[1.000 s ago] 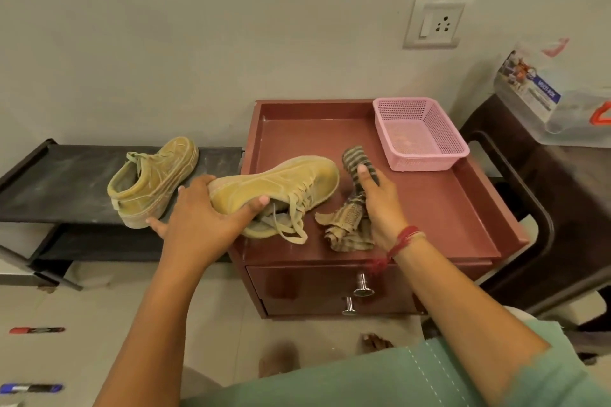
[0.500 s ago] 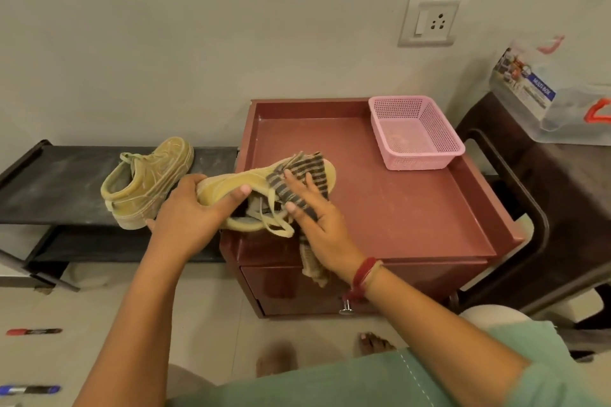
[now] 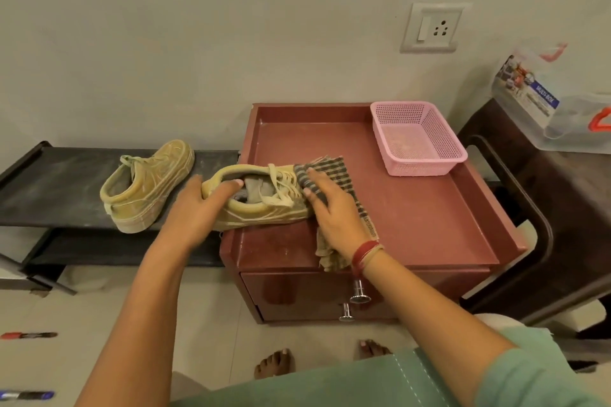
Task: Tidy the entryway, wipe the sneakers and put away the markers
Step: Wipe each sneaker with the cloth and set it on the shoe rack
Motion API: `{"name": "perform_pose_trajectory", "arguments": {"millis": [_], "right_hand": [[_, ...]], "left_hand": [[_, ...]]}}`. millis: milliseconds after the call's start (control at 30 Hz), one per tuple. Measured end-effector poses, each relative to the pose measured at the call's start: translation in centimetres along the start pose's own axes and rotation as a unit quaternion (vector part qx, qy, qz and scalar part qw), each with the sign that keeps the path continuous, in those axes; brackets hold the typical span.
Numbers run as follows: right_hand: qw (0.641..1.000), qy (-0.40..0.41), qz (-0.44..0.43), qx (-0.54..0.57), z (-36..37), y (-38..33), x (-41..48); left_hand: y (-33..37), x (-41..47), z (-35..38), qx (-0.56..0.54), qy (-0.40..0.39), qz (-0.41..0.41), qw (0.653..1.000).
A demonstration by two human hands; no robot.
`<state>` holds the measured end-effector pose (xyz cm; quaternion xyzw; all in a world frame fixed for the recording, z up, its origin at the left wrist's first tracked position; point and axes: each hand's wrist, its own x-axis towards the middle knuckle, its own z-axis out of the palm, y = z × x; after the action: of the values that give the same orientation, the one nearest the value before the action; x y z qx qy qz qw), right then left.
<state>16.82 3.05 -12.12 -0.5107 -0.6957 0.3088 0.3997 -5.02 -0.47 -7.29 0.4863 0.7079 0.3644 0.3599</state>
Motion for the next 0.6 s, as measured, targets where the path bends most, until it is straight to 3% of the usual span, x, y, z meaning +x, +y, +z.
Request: {"name": "perform_pose_trajectory", "arguments": {"millis": [100,200,267,333,400,533,600], "right_hand": [[0.988,-0.056,-0.076,-0.120,0.1,0.9,-0.5],[0.930,-0.057,-0.074,-0.354,-1.6,3.1,0.9],[0.939,-0.029,-0.021,-0.341,-2.3,3.5,1.5],[0.982,-0.028,-0.003,-0.186,-1.4,2.4,0.9],[0.992,-0.059,-0.036,-0.109,-0.3,1.6,-0.3],[0.949,-0.063,-0.044,-0.306,-1.8,3.3,0.3],[0.955,-0.045,-0.028,-0.292,-1.4,3.1,0.1]], "left_hand": [[0.1,-0.1,-0.3,-0.035,-0.025,0.004,0.999],[0.3,0.0,-0.2,-0.047,-0.036,0.007,0.998],[0.1,0.2,-0.2,-0.047,-0.028,0.003,0.999],[-0.1,0.2,-0.4,-0.032,-0.019,-0.002,0.999],[-0.2,0.2,-0.7,-0.022,-0.022,-0.003,1.000],[0.0,-0.1,-0.6,-0.014,-0.022,-0.008,1.000],[0.0,-0.2,-0.5,-0.016,-0.015,-0.009,1.000]]}}
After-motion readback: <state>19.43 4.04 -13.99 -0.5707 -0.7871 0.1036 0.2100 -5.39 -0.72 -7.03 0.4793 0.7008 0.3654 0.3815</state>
